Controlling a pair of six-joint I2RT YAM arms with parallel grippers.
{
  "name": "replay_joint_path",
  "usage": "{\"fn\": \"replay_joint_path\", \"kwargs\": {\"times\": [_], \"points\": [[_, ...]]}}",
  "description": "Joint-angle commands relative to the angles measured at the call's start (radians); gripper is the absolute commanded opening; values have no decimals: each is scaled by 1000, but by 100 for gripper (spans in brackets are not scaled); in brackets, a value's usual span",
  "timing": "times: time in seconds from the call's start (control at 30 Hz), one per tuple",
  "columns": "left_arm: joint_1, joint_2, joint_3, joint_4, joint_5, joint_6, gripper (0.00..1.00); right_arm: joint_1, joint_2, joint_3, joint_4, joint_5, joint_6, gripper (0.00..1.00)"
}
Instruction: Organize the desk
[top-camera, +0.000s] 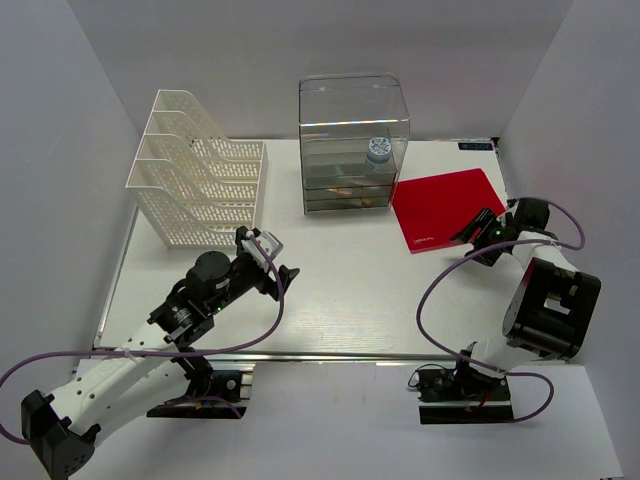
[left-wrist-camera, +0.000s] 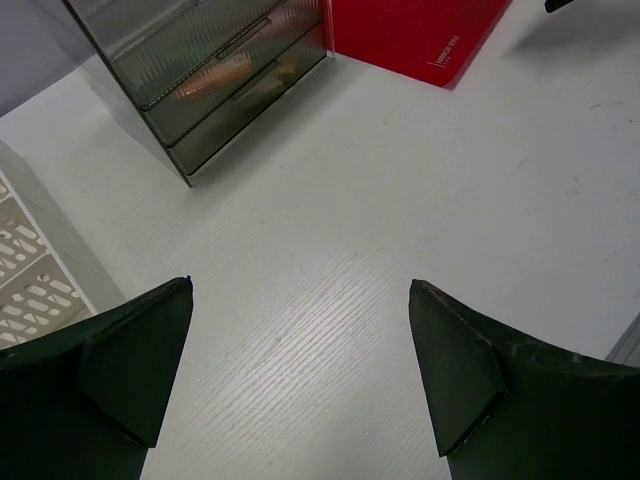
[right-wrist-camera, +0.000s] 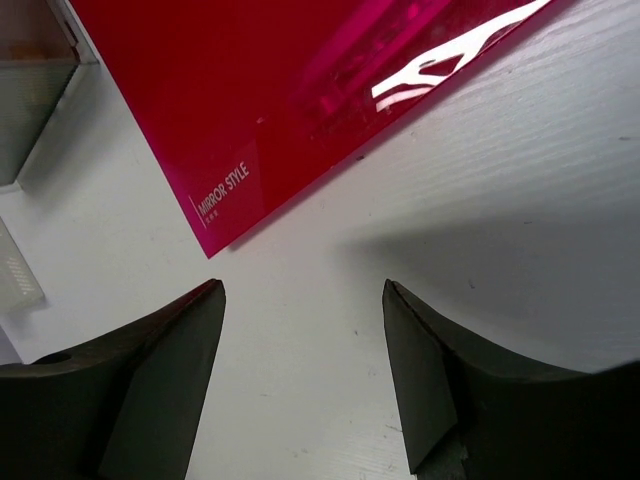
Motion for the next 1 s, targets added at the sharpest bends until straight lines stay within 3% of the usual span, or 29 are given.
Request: {"fn": "replay_joint_path", "kwargs": {"times": [0.0, 0.97], "points": [[2, 2, 8, 13, 31, -7, 98, -2, 6, -7, 95, 37, 61, 69], [2, -19, 6, 16, 48, -1, 98, 6, 153, -50, 344, 111, 319, 65]]}}
